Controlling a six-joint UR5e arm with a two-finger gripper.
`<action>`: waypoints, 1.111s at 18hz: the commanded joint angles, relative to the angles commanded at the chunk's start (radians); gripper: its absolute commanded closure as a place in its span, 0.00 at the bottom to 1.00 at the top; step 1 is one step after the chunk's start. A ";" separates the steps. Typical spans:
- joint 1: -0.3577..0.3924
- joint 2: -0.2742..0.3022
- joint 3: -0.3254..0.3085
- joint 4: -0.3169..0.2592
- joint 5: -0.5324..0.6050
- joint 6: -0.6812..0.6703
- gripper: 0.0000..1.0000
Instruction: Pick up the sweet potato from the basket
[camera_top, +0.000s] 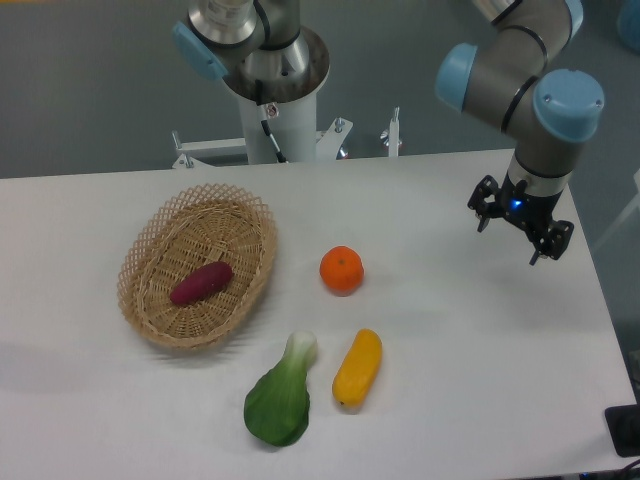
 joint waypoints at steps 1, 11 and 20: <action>0.000 0.000 0.000 0.000 0.000 -0.002 0.00; -0.038 0.003 0.008 -0.002 -0.008 -0.026 0.00; -0.172 0.046 -0.038 0.000 -0.044 -0.237 0.00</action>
